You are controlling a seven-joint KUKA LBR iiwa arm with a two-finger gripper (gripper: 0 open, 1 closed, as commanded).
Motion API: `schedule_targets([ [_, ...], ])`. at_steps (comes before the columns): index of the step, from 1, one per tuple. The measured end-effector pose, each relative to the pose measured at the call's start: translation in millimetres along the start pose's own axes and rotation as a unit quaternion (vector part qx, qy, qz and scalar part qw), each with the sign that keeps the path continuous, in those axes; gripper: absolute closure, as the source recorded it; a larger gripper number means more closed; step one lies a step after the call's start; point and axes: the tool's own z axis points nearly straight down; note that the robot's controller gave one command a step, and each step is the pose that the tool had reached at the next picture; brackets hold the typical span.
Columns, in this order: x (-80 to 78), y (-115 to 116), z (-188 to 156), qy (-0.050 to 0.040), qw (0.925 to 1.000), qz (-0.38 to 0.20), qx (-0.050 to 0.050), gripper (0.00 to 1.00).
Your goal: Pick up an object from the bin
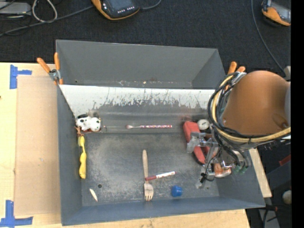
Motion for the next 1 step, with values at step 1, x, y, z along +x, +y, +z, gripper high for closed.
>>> schedule_targets([
  [1,-1.3,0.1,-3.9,-0.0041,1.0000,0.000,0.000,0.00],
])
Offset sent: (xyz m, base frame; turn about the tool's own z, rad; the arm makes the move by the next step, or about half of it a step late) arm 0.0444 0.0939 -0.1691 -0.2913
